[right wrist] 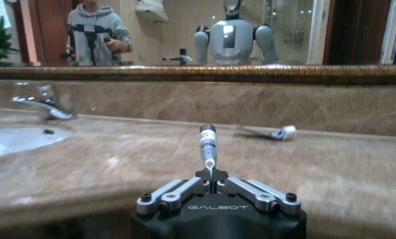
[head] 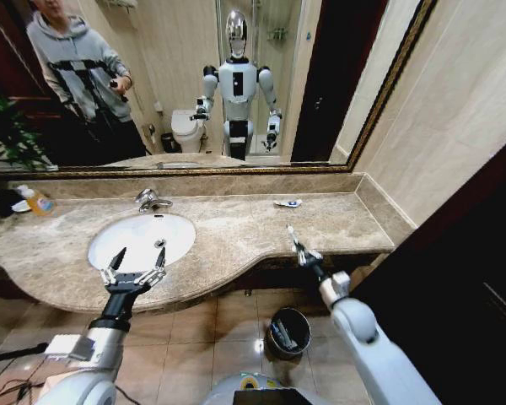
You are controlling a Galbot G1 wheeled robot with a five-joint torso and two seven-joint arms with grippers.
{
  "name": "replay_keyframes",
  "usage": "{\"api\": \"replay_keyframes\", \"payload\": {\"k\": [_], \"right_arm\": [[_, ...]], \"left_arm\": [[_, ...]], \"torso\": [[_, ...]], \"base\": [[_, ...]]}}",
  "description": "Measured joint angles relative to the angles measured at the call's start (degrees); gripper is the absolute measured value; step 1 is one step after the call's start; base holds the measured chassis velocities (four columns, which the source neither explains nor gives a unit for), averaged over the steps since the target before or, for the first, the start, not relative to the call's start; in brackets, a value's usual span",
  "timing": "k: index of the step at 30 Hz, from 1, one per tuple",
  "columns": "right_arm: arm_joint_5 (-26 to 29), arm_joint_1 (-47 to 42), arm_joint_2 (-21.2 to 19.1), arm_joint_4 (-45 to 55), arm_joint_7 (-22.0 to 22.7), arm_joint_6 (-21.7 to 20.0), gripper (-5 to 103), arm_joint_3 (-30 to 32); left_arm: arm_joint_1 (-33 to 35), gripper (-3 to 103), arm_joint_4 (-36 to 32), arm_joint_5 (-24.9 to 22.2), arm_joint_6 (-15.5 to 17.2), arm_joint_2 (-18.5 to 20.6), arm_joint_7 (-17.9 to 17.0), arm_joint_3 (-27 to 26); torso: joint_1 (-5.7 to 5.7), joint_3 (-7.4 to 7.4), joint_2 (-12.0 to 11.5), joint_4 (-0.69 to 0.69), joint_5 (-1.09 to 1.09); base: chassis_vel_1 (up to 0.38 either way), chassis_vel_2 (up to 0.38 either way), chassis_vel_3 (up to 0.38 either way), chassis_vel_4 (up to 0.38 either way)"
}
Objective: Pick up the trash from the sink and place it in the trash bin.
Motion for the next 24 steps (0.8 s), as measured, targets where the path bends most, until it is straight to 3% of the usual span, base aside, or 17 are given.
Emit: {"api": "replay_keyframes", "payload": {"k": [6,9,24], "right_arm": [[-4.63,-8.70,3.70,-2.34,-4.76,8.62,1,1.15],[-6.28,-11.39,5.11,-5.11,-5.35,10.92,1,1.18],[-10.43,-7.47,6.27,-25.83,-4.46,11.87,1,1.00]], "left_arm": [[0.00,100,0.00,0.00,0.00,0.00,0.00,0.00],[0.00,100,0.00,0.00,0.00,0.00,0.00,0.00],[0.00,100,0.00,0.00,0.00,-0.01,0.00,0.00]], "torso": [[0.00,0.00,0.00,0.01,0.00],[0.00,0.00,0.00,0.00,-0.01],[0.01,0.01,0.00,0.01,0.00]], "base": [[0.000,0.000,0.000,0.000],[0.000,0.000,0.000,0.000],[0.000,0.000,0.000,0.000]]}}
